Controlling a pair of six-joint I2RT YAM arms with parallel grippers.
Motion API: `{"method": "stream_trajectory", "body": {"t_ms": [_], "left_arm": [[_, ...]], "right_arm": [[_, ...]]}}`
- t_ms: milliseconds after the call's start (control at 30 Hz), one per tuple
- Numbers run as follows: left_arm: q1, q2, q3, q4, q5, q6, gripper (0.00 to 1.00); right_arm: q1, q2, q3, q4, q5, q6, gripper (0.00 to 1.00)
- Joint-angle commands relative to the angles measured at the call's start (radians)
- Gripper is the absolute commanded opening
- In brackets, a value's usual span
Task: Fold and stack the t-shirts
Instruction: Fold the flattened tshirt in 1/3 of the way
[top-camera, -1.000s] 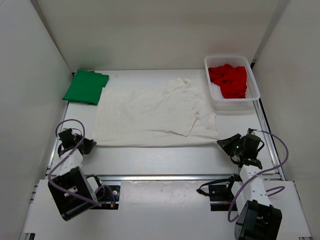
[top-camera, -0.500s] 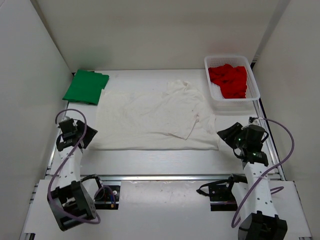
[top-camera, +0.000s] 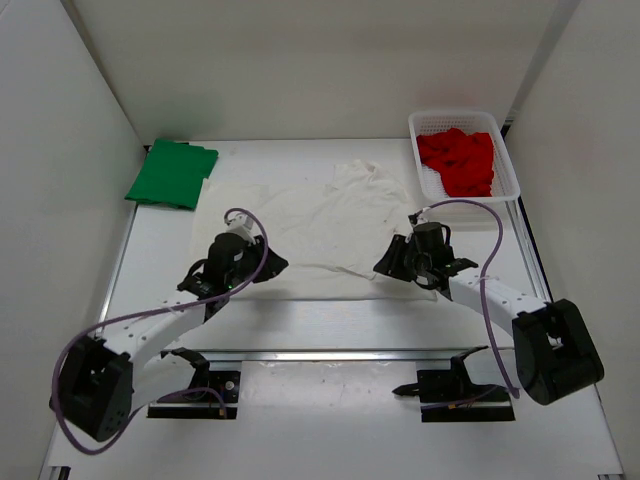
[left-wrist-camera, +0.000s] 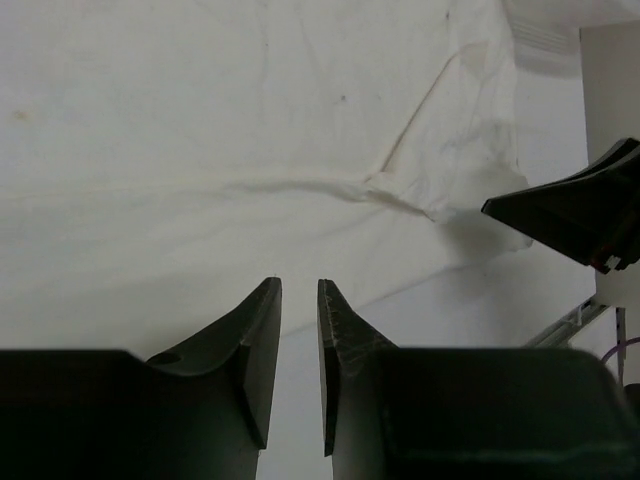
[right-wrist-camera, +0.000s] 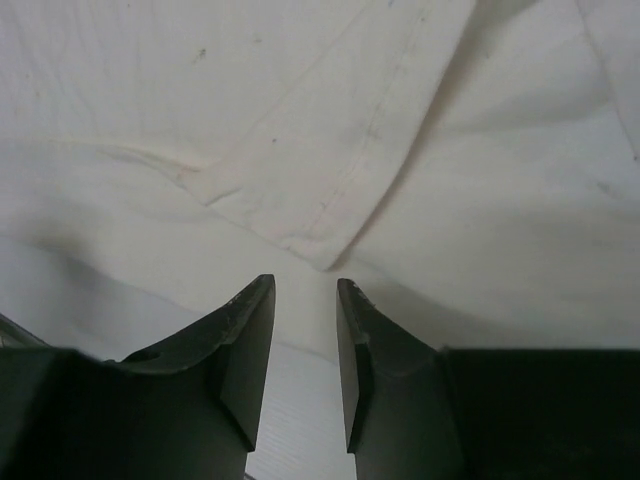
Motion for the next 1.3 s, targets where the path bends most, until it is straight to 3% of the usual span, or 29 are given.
{"method": "stream_trajectory", "body": {"t_ms": [0, 200, 667, 833, 1000, 1100, 1267], "left_arm": [[-0.037, 0.091, -0.002, 0.154, 0.023, 0.006, 0.32], [-0.054, 0.197, -0.026, 0.243, 0.091, 0.008, 0.33], [-0.003, 0.203, -0.126, 0.304, 0.122, -0.020, 0.34], [-0.003, 0.205, -0.134, 0.312, 0.115, -0.023, 0.33], [-0.012, 0.208, -0.123, 0.316, 0.117, -0.025, 0.33], [-0.015, 0.200, -0.112, 0.298, 0.111, -0.029, 0.33], [-0.021, 0.140, -0.132, 0.273, 0.080, -0.023, 0.33]], "right_arm": [[-0.028, 0.042, 0.005, 0.149, -0.030, -0.001, 0.30], [-0.036, 0.156, 0.039, 0.167, -0.047, 0.011, 0.29], [-0.057, 0.299, 0.034, 0.267, -0.172, 0.071, 0.29], [-0.065, 0.291, 0.063, 0.272, -0.176, 0.068, 0.07], [-0.063, 0.390, 0.291, 0.270, -0.227, 0.079, 0.07], [-0.066, 0.515, 0.488, 0.223, -0.250, 0.097, 0.09], [-0.051, 0.544, 0.562, 0.197, -0.268, 0.091, 0.33]]}}
